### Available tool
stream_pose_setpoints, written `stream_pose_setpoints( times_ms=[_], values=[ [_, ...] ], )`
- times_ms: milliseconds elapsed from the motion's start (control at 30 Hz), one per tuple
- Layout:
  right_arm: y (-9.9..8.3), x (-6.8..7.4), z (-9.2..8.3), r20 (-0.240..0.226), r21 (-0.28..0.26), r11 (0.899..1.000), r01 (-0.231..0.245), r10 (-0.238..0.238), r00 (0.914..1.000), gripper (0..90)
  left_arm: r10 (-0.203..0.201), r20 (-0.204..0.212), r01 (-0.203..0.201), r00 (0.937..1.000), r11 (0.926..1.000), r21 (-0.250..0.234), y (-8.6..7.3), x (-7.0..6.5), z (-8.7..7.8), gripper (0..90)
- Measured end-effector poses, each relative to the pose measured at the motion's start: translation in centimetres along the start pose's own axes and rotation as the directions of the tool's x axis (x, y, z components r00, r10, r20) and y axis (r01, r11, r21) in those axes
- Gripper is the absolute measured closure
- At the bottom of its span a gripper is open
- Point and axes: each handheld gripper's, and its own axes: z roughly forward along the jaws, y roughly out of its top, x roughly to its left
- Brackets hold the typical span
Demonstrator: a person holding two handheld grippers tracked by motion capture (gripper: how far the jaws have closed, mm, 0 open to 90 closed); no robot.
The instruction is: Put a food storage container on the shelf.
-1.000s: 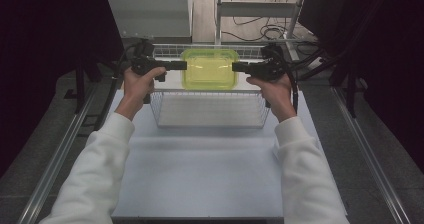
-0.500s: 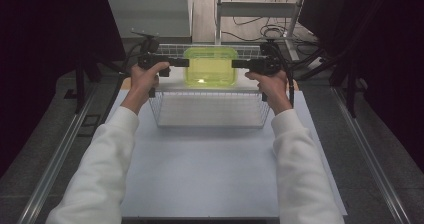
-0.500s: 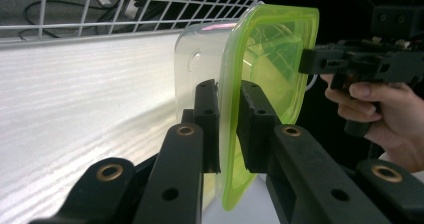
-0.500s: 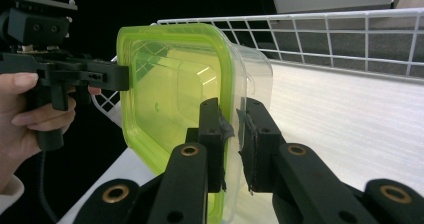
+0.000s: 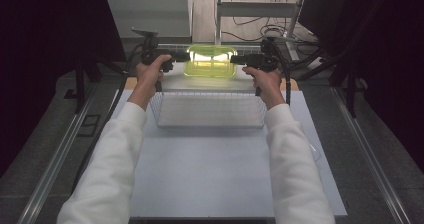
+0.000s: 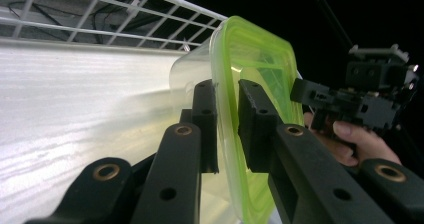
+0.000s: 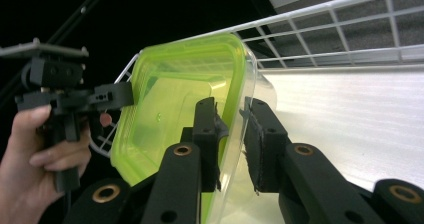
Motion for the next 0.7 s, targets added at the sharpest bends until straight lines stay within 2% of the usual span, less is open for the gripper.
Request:
stream_pose_setpoints(
  times_ms=[33,133,167,267,367,467,533,567,600,633,667,700],
  values=[
    [0.0,0.0,0.0,0.0,0.0,1.0,0.0,0.0,1.0,76.1,0.0,0.0,0.0,1.0,1.0,0.0,0.0,0.0,0.0,78.7],
    [0.0,-0.5,0.5,0.002,-0.025,0.998,-0.051,0.051,0.9987,75.5,-0.021,0.011,0.021,0.9997,0.9998,-0.006,0.0,0.5,0.3,77.7],
    [0.0,-0.5,0.5,0.002,-0.025,0.998,-0.051,0.051,0.9987,75.5,-0.021,0.011,0.021,0.9997,0.9998,-0.006,0.0,0.5,0.3,77.3],
    [0.0,-0.9,0.9,0.003,-0.044,0.995,-0.087,0.087,0.9962,75.1,-0.026,-0.005,0.026,0.9997,0.9996,-0.011,0.0,0.6,0.5,76.4],
    [-0.1,-1.1,1.3,0.008,-0.055,0.992,-0.112,0.112,0.9936,74.1,-0.009,-0.024,0.009,0.9997,0.9998,-0.015,-0.2,0.5,0.6,73.5],
    [-0.1,-1.1,1.4,0.019,-0.056,0.992,-0.115,0.116,0.9931,72.9,0.006,-0.055,-0.007,0.9985,0.9998,-0.019,-0.3,0.4,0.8,71.1],
    [-0.2,-1.1,1.5,0.025,-0.061,0.992,-0.112,0.114,0.9932,71.8,0.03,-0.083,-0.032,0.9961,0.9992,-0.026,-0.4,0.3,0.9,65.1],
    [-0.4,-1.0,1.6,0.032,-0.061,0.993,-0.102,0.104,0.994,67.4,0.064,-0.131,-0.069,0.9894,0.9968,-0.039,-0.7,-0.1,1.0,60.5],
    [-0.4,-1.0,1.6,0.032,-0.061,0.993,-0.102,0.104,0.994,67.4,0.064,-0.131,-0.069,0.9894,0.9968,-0.039,-0.7,-0.1,1.0,57.3],
    [-0.5,-1.0,1.6,0.031,-0.069,0.993,-0.098,0.1,0.9945,63.6,0.092,-0.168,-0.102,0.9814,0.9934,-0.052,-0.8,-0.3,1.1,57.3],
    [-0.6,-0.9,1.5,0.027,-0.088,0.991,-0.097,0.1,0.9946,58.5,0.114,-0.207,-0.131,0.9716,0.989,-0.069,-0.9,-0.6,1.1,53.4],
    [-0.8,-0.7,1.3,0.023,-0.119,0.988,-0.095,0.098,0.9949,52.9,0.13,-0.229,-0.157,0.9646,0.9825,-0.101,-1.0,-1.0,0.8,45.1]
  ],
)
